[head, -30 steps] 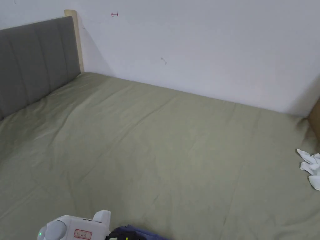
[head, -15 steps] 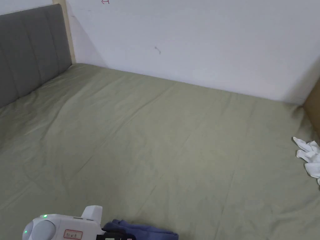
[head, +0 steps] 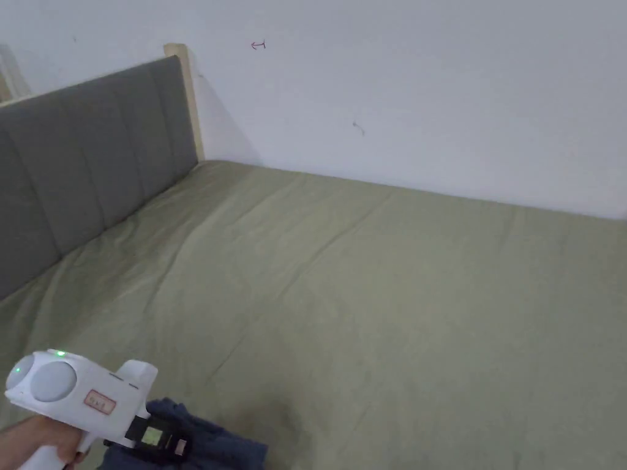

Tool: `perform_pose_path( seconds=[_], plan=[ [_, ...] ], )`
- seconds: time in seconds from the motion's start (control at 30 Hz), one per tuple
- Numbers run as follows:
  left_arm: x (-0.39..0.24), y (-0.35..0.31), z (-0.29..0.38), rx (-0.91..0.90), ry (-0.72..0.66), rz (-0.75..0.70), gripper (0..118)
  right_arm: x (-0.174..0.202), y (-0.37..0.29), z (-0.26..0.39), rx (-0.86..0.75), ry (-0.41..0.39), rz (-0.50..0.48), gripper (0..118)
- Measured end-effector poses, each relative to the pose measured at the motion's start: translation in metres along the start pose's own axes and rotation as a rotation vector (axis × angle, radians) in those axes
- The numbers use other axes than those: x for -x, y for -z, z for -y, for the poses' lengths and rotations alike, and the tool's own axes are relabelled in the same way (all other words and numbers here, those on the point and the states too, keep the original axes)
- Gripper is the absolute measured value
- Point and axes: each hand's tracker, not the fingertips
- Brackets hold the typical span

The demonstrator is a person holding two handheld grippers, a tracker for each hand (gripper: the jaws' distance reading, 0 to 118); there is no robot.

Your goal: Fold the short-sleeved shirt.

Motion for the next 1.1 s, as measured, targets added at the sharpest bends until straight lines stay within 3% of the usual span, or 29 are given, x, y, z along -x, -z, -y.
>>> perform_pose_path(
  seconds=[0.1, 0.3, 0.43, 0.6, 0.63, 0.73, 0.8, 0.9, 1.0, 1.1],
  plan=[
    [0.053, -0.021, -0.019, 0.076, 0.02, -0.208, 40, 0.001, 0.001, -0.003, -0.009, 0.01, -0.002, 10],
    [0.134, -0.054, -0.028, 0.147, -0.053, -0.412, 40, 0.011, 0.005, -0.007, 0.004, -0.002, -0.036, 10],
    [0.147, -0.029, 0.001, 0.114, -0.205, -0.421, 40, 0.015, 0.014, -0.01, 0.002, 0.009, -0.049, 10],
    [0.15, -0.035, 0.002, 0.068, -0.2, -0.43, 42, 0.018, 0.015, -0.016, 0.019, -0.015, -0.033, 10],
    [0.144, -0.037, 0.002, 0.065, -0.203, -0.442, 43, 0.017, 0.014, -0.016, 0.013, -0.018, -0.039, 10],
    [0.125, -0.04, 0.0, 0.067, -0.014, -0.624, 74, 0.015, 0.011, -0.021, 0.012, 0.008, -0.033, 10],
    [0.106, -0.058, -0.003, 0.055, 0.056, -0.693, 74, 0.017, -0.002, -0.026, -0.013, 0.022, -0.015, 10],
    [0.054, -0.113, -0.006, -0.12, -0.034, -0.631, 74, 0.017, -0.031, -0.033, -0.048, 0.034, -0.033, 10],
    [-0.014, -0.171, 0.001, -0.405, -0.037, -0.633, 75, 0.019, -0.069, -0.045, -0.112, -0.025, 0.022, 10],
    [-0.096, -0.212, 0.016, -0.683, -0.004, -0.619, 75, 0.017, -0.114, -0.061, -0.183, -0.008, 0.084, 10]
  ],
)
